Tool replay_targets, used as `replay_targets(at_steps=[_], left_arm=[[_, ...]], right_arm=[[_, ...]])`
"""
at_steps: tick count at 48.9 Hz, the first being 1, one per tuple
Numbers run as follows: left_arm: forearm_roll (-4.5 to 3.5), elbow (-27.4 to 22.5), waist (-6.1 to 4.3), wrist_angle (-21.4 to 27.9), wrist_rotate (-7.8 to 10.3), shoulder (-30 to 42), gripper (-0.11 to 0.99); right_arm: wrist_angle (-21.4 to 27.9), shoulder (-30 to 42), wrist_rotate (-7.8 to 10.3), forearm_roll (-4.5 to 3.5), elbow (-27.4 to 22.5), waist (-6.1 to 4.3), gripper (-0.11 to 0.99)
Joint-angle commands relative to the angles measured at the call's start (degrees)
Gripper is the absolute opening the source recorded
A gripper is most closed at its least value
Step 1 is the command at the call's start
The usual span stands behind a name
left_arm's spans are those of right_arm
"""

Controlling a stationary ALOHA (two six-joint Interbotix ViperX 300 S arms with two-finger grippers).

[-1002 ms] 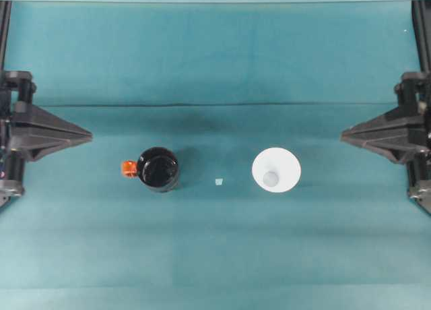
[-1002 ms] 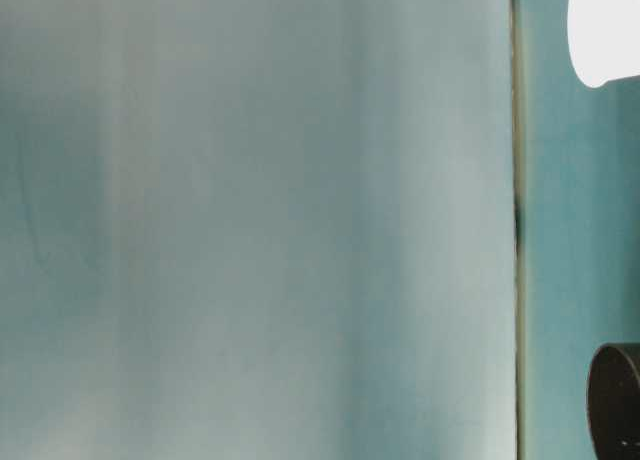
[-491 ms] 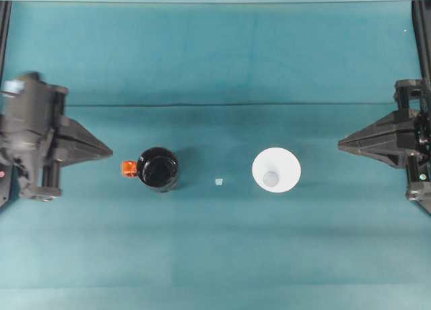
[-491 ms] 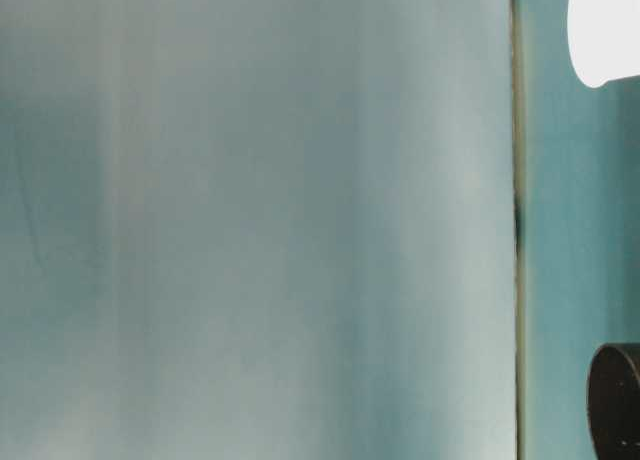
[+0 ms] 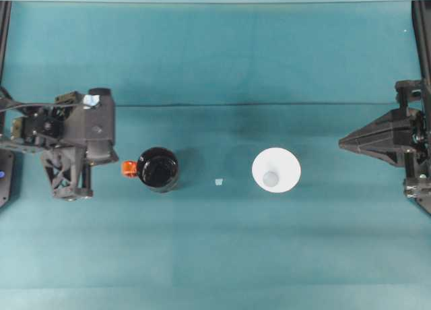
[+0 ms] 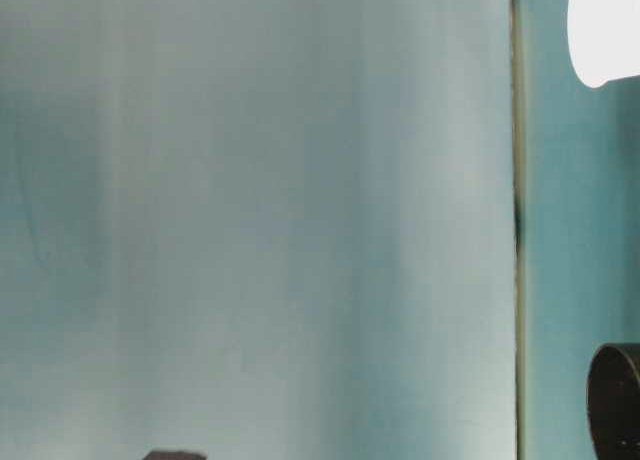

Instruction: Put the paper cup into the moved red handle cup holder.

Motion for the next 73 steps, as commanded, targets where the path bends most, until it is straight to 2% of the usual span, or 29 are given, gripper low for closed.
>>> replay_targets(at_steps=[1,17,19,24,31,34,36,73], left_arm=[[0.18,-1.1,-0.09,-0.3,0.26,-0.1,0.02],[0.18,-0.8,-0.09,0.1,-0.88,0.8,0.03],[0.18,-1.0,-0.09,0.1,-0.79,1.1,0.07],[0.18,-0.8,-0.09,0.1,-1.05,2.3,0.29],[0.09,-0.8,-0.18,-0.3,-1.32,3.8,0.73],[0.09,-0.7,-0.09,-0.4,-0.88,4.5,0.89],[0.18,-0.6,-0.09,-0.7,-0.70,4.8,0.95],[0.18,-1.0,-0.26,-10.8,-1.23,17.4,0.94]], right_arm=[[-0.3,0.4,0.53,-0.18,-1.4,-0.18,-0.09],[0.2,0.3,0.79,-0.18,-1.4,-0.26,-0.09],[0.2,0.2,1.05,-0.09,-1.5,-0.26,-0.09],[0.4,-0.1,1.67,-0.09,-1.4,-0.26,-0.09],[0.6,-0.3,1.93,-0.09,-1.4,-0.26,-0.09],[0.6,-0.4,1.93,-0.18,-1.4,-0.35,-0.09],[0.6,-0.5,1.93,-0.18,-1.4,-0.26,-0.09],[1.6,-0.6,1.85,-0.09,-1.4,-0.26,-0.09]])
